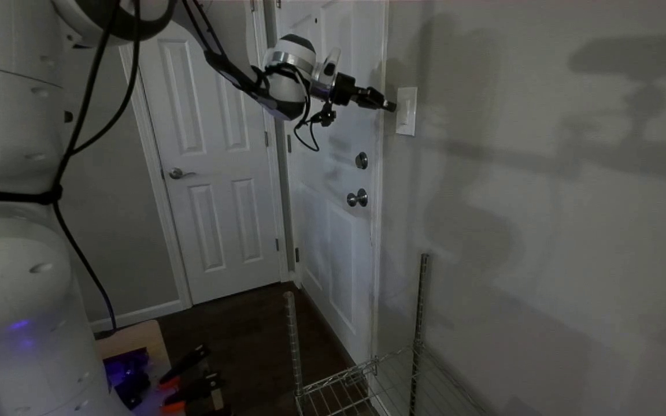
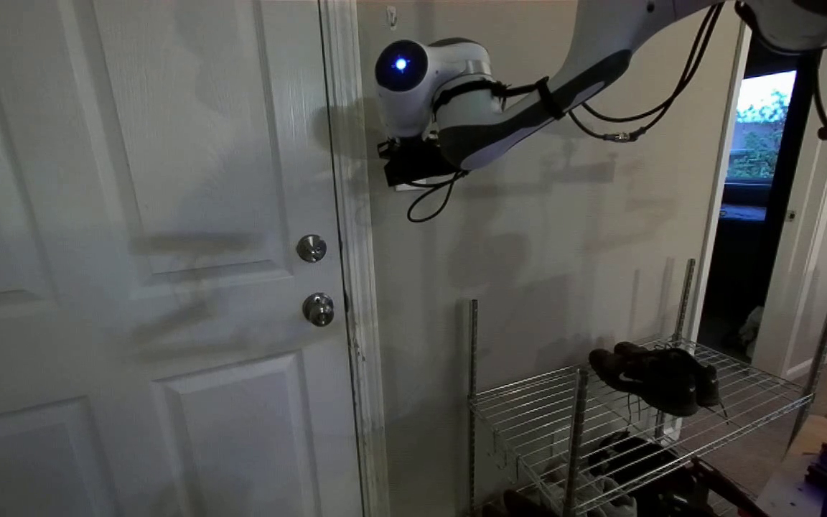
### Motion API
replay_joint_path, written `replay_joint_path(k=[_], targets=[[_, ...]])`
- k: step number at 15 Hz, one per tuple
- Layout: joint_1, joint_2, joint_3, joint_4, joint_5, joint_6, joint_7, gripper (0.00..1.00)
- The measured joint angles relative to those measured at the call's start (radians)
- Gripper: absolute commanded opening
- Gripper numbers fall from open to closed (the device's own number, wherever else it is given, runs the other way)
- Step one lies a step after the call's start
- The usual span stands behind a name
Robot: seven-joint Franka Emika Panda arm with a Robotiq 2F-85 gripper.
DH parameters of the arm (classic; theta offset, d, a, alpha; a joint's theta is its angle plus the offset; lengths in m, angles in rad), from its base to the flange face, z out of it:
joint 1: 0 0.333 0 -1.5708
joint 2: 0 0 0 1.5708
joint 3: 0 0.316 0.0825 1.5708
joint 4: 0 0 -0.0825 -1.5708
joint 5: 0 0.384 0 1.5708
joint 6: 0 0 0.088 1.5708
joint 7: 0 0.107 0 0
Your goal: Flip the light switch on the wall
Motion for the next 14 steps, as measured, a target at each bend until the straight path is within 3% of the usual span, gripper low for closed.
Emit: replay_joint_path(k=[14], targets=[[-0.021, 0.02, -0.027, 0.026, 0.015, 0.053, -0.012, 0.04]])
